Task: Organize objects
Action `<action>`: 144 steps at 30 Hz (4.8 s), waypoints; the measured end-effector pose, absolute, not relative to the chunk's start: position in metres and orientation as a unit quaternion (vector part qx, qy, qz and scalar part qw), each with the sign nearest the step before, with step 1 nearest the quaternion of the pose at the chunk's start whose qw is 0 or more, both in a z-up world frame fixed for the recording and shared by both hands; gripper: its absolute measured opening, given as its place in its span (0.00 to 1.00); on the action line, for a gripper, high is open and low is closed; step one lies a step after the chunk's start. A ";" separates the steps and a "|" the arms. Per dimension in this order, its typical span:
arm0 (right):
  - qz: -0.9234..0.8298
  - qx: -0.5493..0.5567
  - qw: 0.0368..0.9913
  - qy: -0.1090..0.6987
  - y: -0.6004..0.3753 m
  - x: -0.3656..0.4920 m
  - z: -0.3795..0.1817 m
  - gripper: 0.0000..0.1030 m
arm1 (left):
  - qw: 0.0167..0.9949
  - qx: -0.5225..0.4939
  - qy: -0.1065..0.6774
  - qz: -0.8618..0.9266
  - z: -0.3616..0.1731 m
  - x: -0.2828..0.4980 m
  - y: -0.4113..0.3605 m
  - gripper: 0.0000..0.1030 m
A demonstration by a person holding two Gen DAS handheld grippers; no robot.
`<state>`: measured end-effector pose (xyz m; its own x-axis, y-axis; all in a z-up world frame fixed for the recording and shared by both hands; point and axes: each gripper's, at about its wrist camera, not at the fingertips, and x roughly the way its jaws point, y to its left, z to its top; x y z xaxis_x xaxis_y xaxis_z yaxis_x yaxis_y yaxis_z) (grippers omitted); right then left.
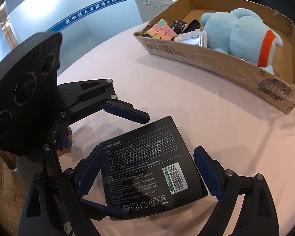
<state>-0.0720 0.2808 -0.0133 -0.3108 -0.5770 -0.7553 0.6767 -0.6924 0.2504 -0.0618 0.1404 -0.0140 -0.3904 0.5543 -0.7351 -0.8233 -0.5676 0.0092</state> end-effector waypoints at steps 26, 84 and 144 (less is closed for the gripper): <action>-0.814 0.439 0.361 0.117 0.303 -0.023 -0.014 0.89 | 0.497 -0.328 0.261 0.760 -0.007 -0.050 0.102 0.99; -0.750 0.401 0.469 0.238 0.275 -0.034 -0.010 0.97 | 0.540 -0.379 0.276 0.699 -0.004 -0.047 0.085 0.99; -0.764 0.402 0.474 0.172 0.246 0.020 -0.024 1.00 | 0.489 -0.327 0.293 0.754 -0.008 -0.050 0.078 0.99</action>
<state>0.0201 0.2463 -0.0243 -0.2274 -0.5867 -0.7772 0.8628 -0.4914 0.1185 -0.0497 0.0779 -0.0081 -0.3081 0.5448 -0.7799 -0.9286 -0.3506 0.1220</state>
